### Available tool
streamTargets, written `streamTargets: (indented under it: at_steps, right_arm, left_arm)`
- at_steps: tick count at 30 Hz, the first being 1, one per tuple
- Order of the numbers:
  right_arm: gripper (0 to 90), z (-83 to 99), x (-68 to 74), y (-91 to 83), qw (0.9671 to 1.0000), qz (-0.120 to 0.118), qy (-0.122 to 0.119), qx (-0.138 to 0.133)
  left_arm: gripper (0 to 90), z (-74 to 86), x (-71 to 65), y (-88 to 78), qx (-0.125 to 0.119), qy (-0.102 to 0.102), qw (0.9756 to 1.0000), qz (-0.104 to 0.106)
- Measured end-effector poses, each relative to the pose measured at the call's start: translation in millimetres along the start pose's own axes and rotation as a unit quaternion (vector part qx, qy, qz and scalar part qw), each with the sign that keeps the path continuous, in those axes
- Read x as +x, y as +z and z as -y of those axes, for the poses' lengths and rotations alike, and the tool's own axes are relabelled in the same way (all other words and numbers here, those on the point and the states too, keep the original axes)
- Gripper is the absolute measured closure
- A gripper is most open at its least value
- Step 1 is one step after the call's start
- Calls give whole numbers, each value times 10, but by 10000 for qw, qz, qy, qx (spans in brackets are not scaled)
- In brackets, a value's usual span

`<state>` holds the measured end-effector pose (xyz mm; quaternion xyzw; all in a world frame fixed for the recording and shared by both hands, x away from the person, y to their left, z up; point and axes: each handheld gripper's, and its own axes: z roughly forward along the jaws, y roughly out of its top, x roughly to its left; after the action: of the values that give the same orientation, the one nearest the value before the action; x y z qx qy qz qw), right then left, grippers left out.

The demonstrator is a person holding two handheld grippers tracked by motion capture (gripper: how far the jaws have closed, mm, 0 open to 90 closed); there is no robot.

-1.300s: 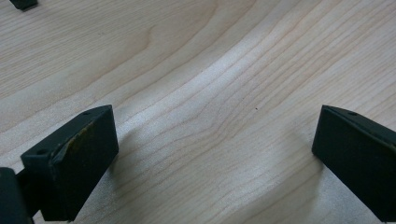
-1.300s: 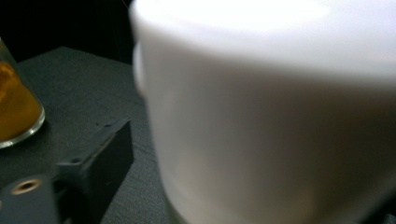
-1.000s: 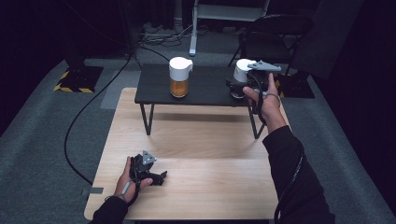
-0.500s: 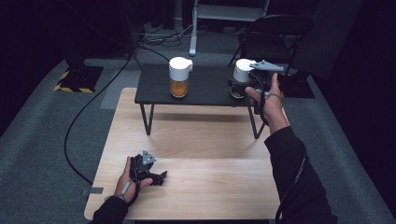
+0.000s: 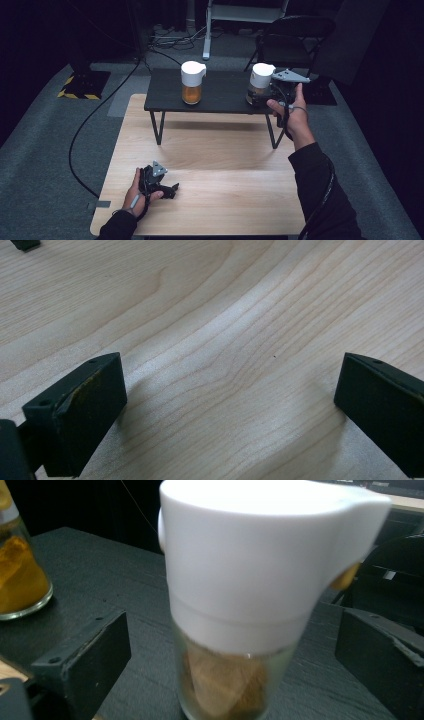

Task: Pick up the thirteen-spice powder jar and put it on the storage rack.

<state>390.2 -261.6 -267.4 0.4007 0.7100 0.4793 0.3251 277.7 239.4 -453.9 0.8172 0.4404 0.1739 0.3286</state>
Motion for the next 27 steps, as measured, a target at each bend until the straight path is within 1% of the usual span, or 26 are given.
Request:
streamTargets:
  at_steps: [5, 8, 9, 11, 15, 17, 23, 27]
  right_arm:
    - [13, 82, -22, -112, 10000, -45, -25, -51]
    - [12, 141, -32, -184, 9998, -146, -129, -62]
    - [12, 165, -27, -209, 9996, -180, -209, -51]
    - [12, 199, -18, -241, 9994, -211, -286, -41]
    - [12, 309, -9, -315, 9989, -328, -336, -55]
    - [12, 326, -6, -325, 9988, -346, -339, -50]
    - [12, 509, 24, -423, 9977, -514, -442, -36]
    - [12, 636, 36, -458, 9970, -563, -529, 1]
  left_arm:
    - [4, 0, 0, 0, 1, 0, 10000, 0]
    - [4, -1, 0, 0, 3, 0, 10000, 1]
    - [4, -1, 0, 0, 2, 7, 10000, -3]
    - [4, -1, 0, 0, 1, 1, 10000, 0]
    - [4, 0, 0, 0, 1, 1, 10000, 0]
    - [4, -1, 1, -1, 3, 11, 10000, -3]
    - [4, -1, 0, 0, 1, 8, 10000, -3]
    - [4, -1, 0, 0, 2, 8, 10000, -2]
